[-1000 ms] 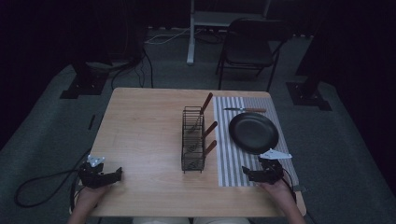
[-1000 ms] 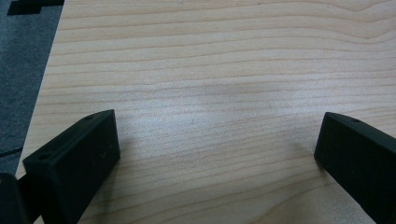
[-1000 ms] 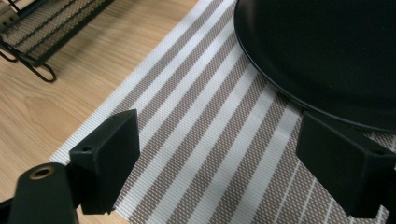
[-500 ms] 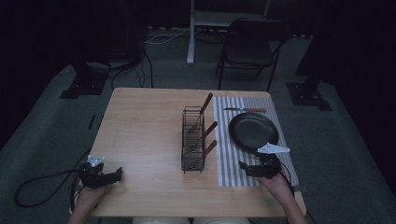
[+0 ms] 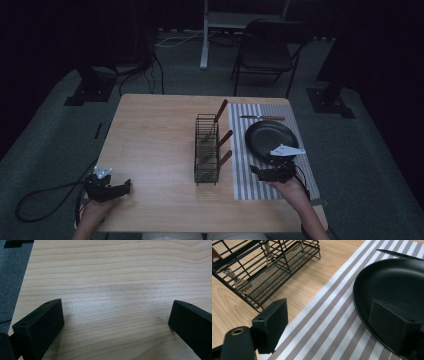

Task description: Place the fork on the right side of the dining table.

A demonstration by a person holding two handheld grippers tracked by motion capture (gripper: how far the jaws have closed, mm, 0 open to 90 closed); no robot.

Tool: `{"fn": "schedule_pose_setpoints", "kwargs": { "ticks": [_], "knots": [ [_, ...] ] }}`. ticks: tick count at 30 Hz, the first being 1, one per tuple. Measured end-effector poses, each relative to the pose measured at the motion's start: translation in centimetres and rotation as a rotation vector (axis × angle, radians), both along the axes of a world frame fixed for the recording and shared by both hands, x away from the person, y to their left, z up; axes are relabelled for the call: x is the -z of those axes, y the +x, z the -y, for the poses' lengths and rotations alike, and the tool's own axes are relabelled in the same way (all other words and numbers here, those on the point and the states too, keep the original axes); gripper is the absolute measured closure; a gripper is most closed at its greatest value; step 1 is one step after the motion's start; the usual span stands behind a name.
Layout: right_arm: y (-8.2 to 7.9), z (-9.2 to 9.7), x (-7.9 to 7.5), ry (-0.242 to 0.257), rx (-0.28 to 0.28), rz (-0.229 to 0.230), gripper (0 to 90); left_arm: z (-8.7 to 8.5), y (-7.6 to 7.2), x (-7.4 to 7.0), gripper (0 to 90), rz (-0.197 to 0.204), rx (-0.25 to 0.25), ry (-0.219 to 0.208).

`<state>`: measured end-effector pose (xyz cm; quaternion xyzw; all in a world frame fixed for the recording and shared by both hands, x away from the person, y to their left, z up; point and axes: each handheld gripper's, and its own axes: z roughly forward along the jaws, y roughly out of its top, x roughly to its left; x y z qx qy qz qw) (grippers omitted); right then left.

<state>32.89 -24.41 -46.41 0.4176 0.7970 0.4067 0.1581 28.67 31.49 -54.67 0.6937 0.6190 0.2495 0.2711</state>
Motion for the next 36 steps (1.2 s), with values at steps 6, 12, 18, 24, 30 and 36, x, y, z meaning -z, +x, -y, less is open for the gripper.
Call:
{"fn": "schedule_pose_setpoints", "kwargs": {
  "ticks": [6,12,18,24,30,36],
  "knots": [
    [0.6,-0.8,-0.9,0.005,-0.027,0.011,18.0,0.0,0.0,0.0,0.2,0.0,0.0,0.0],
    [1.2,-1.7,-2.0,-0.003,-0.051,0.024,18.1,0.0,0.0,0.0,0.2,0.0,0.0,0.0],
    [1.9,-2.3,-3.0,0.005,-0.058,0.037,18.1,0.0,0.0,0.0,0.2,0.0,0.0,0.0],
    [2.6,-2.8,-4.1,0.018,-0.062,0.05,20.8,0.0,0.0,0.0,0.2,0.001,-0.001,0.0],
    [3.2,-3.6,-5.0,0.012,-0.075,0.049,22.6,0.0,0.0,0.0,0.2,-0.001,0.002,0.002],
    [3.6,-4.4,-6.1,0.012,-0.078,0.062,26.1,0.0,0.0,0.0,0.2,0.001,-0.001,-0.001]
  ]
}}
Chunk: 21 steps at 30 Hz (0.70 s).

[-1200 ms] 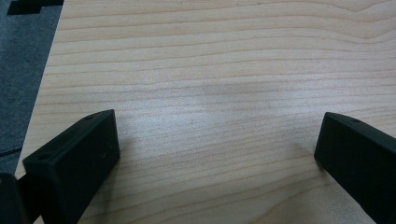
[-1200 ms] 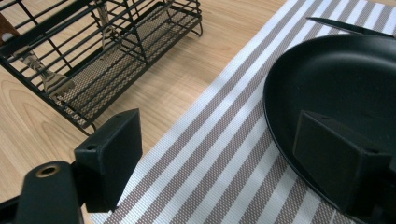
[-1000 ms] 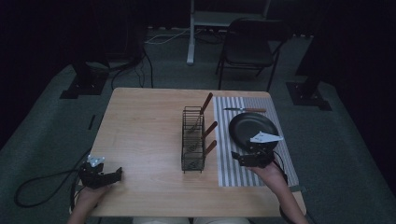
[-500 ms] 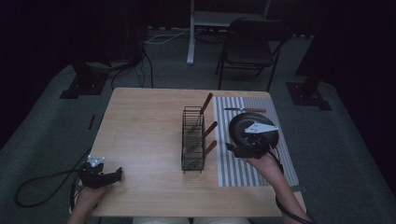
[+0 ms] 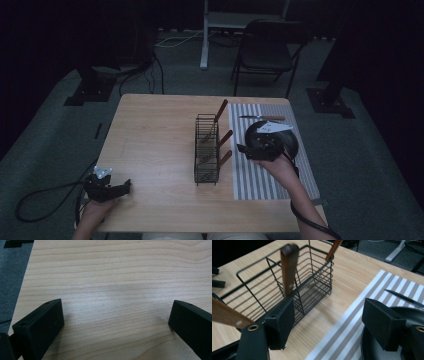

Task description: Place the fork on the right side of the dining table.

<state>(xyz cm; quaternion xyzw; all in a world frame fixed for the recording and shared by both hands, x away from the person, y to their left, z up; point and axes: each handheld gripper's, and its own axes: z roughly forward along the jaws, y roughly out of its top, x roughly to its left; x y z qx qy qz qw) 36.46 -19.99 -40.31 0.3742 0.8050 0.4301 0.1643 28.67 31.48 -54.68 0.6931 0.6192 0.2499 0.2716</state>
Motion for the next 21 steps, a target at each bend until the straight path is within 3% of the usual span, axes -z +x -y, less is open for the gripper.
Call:
{"fn": "schedule_pose_setpoints", "kwargs": {
  "ticks": [11,21],
  "knots": [
    [0.3,-1.5,-1.6,0.021,-0.023,0.015,36.3,0.0,0.0,0.0,0.2,0.0,0.0,0.001],
    [0.7,-3.2,-1.8,0.032,-0.055,-0.002,47.9,0.0,0.0,0.0,0.2,0.0,0.001,0.001]
  ]
}}
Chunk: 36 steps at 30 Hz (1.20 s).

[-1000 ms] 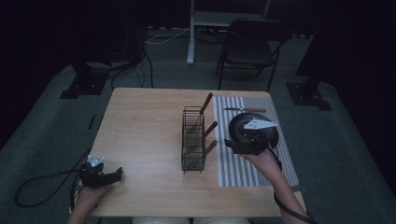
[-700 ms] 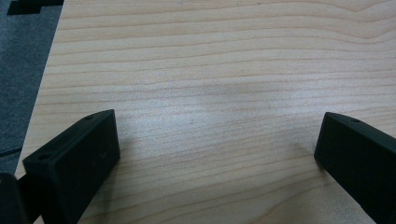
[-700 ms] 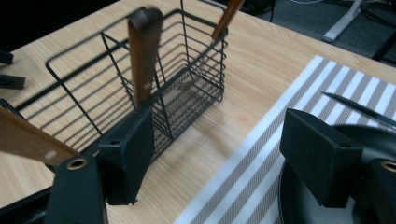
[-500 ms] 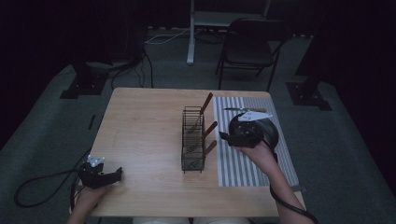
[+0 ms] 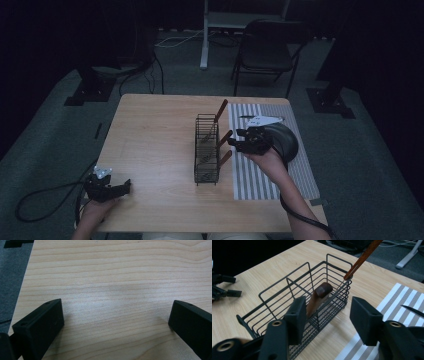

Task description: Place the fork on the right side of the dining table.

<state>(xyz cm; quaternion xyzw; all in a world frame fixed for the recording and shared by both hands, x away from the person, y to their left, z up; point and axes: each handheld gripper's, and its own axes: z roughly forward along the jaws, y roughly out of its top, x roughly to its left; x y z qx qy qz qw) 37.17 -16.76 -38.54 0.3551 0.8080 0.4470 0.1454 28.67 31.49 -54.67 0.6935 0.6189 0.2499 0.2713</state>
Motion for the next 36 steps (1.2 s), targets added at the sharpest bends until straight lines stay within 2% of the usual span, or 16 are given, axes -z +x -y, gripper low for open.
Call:
{"fn": "schedule_pose_setpoints", "kwargs": {
  "ticks": [4,8,13,17,24,33,34,36],
  "knots": [
    [0.3,-0.4,0.2,0.001,0.012,-0.018,51.3,0.0,0.0,0.0,0.2,0.0,0.0,0.0],
    [0.5,-0.8,0.3,-0.004,0.015,-0.029,58.6,0.0,0.0,0.0,0.2,-0.001,0.001,0.001],
    [0.7,-1.1,0.3,0.011,-0.011,-0.041,62.6,0.0,0.0,0.0,0.2,0.0,0.0,-0.001],
    [0.9,-1.2,0.4,0.02,-0.019,-0.049,70.9,0.0,0.0,0.0,0.2,0.0,0.0,-0.001],
    [0.9,-1.1,0.3,0.049,-0.05,-0.075,73.3,0.0,0.0,0.0,0.2,0.0,-0.001,-0.001],
    [0.7,-1.7,-0.7,0.064,-0.088,-0.054,76.1,0.0,0.0,0.0,0.2,0.0,0.0,0.0],
    [0.7,-1.8,-0.8,0.066,-0.085,-0.052,81.0,0.0,0.0,0.0,0.2,0.0,0.0,0.0],
    [0.6,-1.8,-1.1,0.088,-0.092,-0.051,81.1,0.0,0.0,0.0,0.2,0.0,0.0,0.0]
  ]
}}
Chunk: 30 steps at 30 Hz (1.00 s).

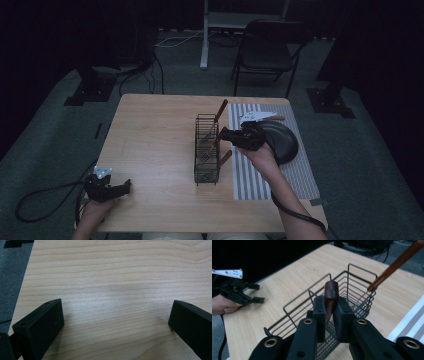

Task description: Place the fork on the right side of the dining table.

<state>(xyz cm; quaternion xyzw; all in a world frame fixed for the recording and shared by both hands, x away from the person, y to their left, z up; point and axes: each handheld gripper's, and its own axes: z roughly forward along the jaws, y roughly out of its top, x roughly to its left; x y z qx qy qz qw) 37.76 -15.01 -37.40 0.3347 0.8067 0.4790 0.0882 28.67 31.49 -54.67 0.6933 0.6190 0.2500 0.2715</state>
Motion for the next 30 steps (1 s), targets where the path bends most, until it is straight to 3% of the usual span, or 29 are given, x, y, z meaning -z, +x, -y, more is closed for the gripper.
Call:
{"fn": "schedule_pose_setpoints", "kwargs": {
  "ticks": [5,20,30],
  "knots": [
    [-0.3,-0.2,-0.6,-0.012,0.005,0.025,81.2,0.0,0.0,0.0,0.2,0.0,0.0,0.0],
    [-1.6,0.3,-2.9,0.029,-0.005,0.078,81.2,0.0,0.0,0.0,0.2,-0.001,0.0,0.0],
    [-2.6,1.5,-5.4,0.075,-0.001,0.118,81.2,0.0,0.0,0.0,0.2,-0.001,0.001,0.0]
  ]
}}
